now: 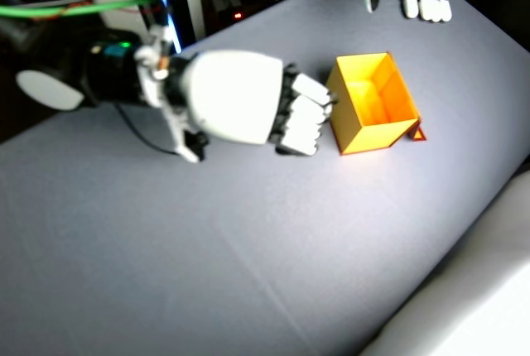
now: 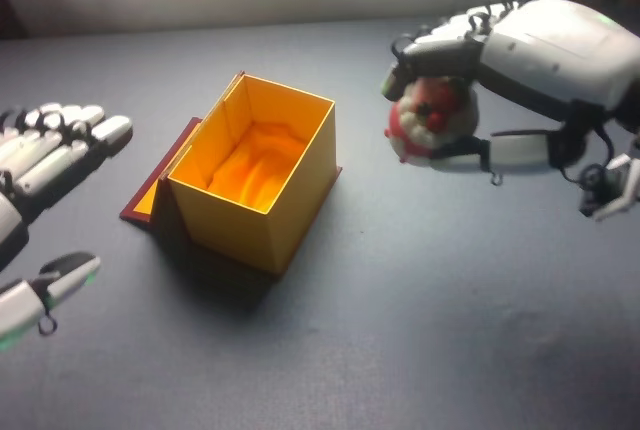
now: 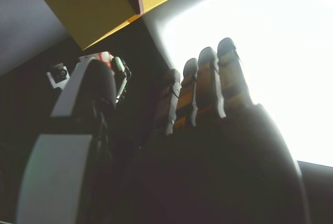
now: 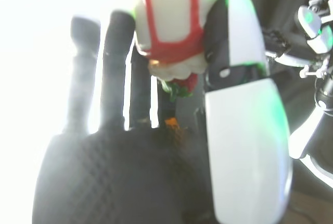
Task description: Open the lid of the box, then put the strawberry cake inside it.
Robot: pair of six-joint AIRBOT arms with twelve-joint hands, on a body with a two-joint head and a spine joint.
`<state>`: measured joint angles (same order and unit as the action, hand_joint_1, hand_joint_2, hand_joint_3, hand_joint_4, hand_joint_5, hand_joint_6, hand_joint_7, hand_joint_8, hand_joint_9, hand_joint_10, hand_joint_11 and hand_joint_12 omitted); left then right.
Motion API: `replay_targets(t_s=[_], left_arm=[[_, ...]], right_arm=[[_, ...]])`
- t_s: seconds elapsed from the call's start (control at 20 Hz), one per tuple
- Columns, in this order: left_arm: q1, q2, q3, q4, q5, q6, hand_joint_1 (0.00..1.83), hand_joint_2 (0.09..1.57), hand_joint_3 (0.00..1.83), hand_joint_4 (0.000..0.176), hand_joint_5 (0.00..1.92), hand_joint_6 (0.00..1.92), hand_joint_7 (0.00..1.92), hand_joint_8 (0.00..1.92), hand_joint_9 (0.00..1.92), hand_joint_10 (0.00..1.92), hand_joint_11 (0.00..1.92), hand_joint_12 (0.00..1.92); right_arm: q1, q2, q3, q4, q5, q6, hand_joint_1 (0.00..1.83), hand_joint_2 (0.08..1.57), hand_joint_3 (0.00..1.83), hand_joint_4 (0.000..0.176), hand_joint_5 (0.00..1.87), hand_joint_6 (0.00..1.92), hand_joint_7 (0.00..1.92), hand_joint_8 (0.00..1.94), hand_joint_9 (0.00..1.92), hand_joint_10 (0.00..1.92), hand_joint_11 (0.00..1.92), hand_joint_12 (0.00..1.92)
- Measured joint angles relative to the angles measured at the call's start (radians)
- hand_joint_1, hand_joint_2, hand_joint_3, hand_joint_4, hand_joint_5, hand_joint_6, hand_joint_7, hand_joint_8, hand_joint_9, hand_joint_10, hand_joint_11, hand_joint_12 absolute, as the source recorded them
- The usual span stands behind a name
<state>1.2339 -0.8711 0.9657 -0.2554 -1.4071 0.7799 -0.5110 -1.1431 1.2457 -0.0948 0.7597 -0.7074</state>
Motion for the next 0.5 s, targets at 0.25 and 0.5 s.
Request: replay_targets(t_s=[0.25, 0.5], left_arm=[[0.008, -0.011, -0.003, -0.033, -0.006, -0.003, 0.81, 1.4, 0.0, 0.024, 0.07, 0.01, 0.0, 0.0, 0.0, 0.0, 0.0, 0.02], [0.008, -0.031, 0.006, -0.038, 0.001, -0.008, 0.74, 1.4, 0.0, 0.04, 0.07, 0.0, 0.0, 0.0, 0.0, 0.0, 0.0, 0.05]], right_arm=[[0.084, -0.072, 0.051, -0.047, -0.018, 0.0, 1.12, 1.21, 0.0, 0.0, 0.8, 1.26, 1.08, 1.91, 1.3, 1.92, 1.42, 1.92], [0.134, -0.155, 0.101, -0.094, -0.054, 0.0, 1.22, 1.21, 0.0, 0.0, 0.82, 1.04, 0.83, 1.47, 0.81, 1.57, 0.77, 1.83]])
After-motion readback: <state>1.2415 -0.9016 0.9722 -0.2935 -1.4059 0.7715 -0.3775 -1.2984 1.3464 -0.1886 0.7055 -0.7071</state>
